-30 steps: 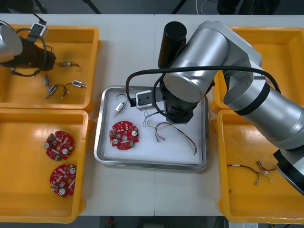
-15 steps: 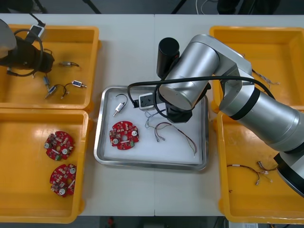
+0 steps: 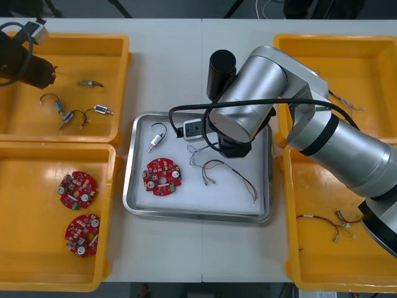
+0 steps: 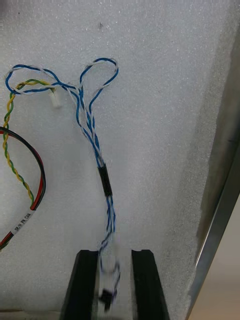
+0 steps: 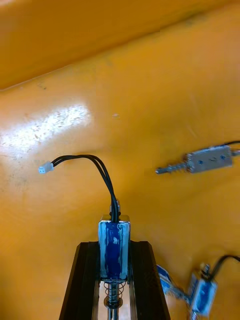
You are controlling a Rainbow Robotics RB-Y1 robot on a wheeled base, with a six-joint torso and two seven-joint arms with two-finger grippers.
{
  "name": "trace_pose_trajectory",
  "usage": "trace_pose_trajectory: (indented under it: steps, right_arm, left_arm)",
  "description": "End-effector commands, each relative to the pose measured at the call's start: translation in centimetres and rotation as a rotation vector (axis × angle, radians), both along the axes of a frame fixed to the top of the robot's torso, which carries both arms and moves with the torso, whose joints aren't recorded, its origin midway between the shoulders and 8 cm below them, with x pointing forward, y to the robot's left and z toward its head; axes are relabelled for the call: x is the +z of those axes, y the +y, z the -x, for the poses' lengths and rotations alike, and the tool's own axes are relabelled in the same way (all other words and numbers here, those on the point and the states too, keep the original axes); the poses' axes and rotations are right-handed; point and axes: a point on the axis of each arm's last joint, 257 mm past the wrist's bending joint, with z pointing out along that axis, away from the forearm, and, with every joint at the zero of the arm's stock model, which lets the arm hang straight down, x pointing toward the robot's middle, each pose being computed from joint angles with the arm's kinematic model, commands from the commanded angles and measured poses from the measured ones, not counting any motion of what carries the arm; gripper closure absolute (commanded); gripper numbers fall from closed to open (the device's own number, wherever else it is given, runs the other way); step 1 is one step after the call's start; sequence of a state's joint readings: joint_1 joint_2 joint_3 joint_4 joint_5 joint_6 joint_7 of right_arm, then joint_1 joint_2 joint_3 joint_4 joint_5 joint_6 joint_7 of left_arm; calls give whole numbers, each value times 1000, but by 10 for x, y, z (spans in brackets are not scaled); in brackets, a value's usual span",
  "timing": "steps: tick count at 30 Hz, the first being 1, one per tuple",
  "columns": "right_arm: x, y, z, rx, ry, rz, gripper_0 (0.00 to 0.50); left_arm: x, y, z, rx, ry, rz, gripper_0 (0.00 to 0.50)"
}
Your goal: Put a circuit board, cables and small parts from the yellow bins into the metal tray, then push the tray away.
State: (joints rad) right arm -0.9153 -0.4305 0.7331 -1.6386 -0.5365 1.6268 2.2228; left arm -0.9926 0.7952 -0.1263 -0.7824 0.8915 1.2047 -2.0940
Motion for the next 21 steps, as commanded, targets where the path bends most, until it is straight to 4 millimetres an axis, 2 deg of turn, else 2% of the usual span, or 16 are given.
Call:
trace_pose_trajectory:
  steps: [1, 7, 11, 16, 21]
  right_arm:
    - [3, 0, 0, 33, -7, 11, 0]
    - [6, 6, 8, 21, 45, -47, 0]
    - [9, 2, 21, -1, 119, -77, 0]
    - [21, -16, 35, -49, 171, -85, 0]
    - [49, -42, 42, -120, 140, -113, 0]
  left_arm:
    - [66, 3, -1, 66, -51, 5, 500]
    - [75, -16, 12, 73, -12, 27, 500]
    - [79, -30, 23, 76, 7, 31, 500]
    - [83, -50, 37, 83, 15, 35, 500]
    - [88, -75, 55, 58, 38, 31, 500]
